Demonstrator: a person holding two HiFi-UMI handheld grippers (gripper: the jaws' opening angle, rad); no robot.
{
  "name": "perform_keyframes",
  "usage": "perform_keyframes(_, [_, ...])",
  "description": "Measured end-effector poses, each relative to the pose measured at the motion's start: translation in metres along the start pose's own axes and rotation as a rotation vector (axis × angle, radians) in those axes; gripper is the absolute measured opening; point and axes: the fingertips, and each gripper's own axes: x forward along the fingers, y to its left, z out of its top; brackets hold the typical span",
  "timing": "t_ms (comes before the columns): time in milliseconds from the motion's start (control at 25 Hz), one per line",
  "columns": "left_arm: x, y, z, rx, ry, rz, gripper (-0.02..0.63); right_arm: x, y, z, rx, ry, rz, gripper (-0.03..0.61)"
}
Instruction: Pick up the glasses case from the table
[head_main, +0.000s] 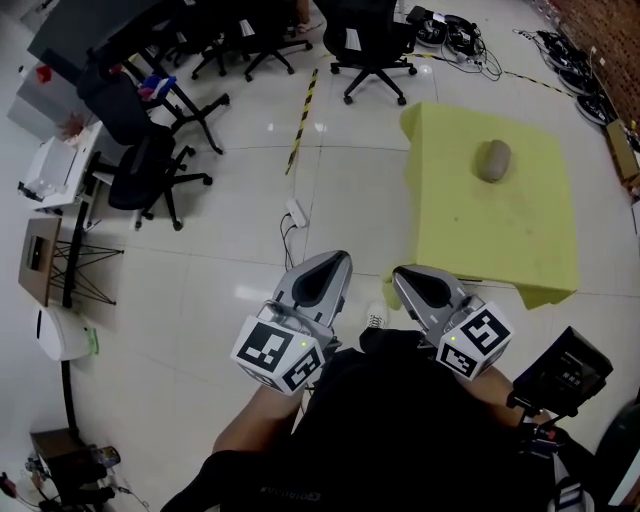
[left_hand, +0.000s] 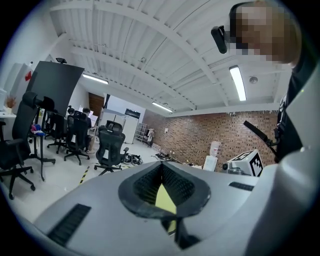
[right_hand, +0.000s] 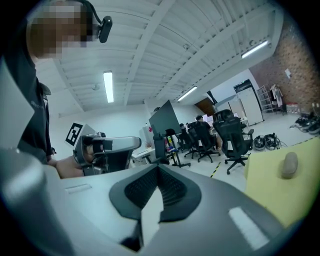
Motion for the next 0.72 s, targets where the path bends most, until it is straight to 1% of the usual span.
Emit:
perform_keyframes(80, [0.014,0.007,0.001,0.006,0.006,-0.016,0.008,0.008,-0.015,0.006,0.002,-0.023,-0.009,0.002])
perform_keyframes(240, [0.029,0.023,0.023,-0.054,0.005,-0.067,0.008,0.025,-0.026,0.035,0.000,-0.068,-0.031,0.002])
perform_keyframes(440, [0.049,0.043,0.035,-0.025,-0.017,-0.075,0.008,0.051,-0.045,0.053,-0.028,-0.096,-0.024,0.002])
perform_keyframes(520, [0.054,0.055,0.041,-0.029,-0.031,-0.067,0.008,0.061,-0.051,0.061,-0.040,-0.093,-0.020,0.002])
perform_keyframes(640, [0.057,0.081,0.050,-0.055,-0.048,-0.023,0.008,0.078,-0.057,0.070,-0.051,-0.076,-0.007,0.002])
perform_keyframes(720, [0.059,0.095,0.053,-0.054,-0.054,0.001,0.008,0.088,-0.059,0.071,-0.054,-0.059,0.006,0.002])
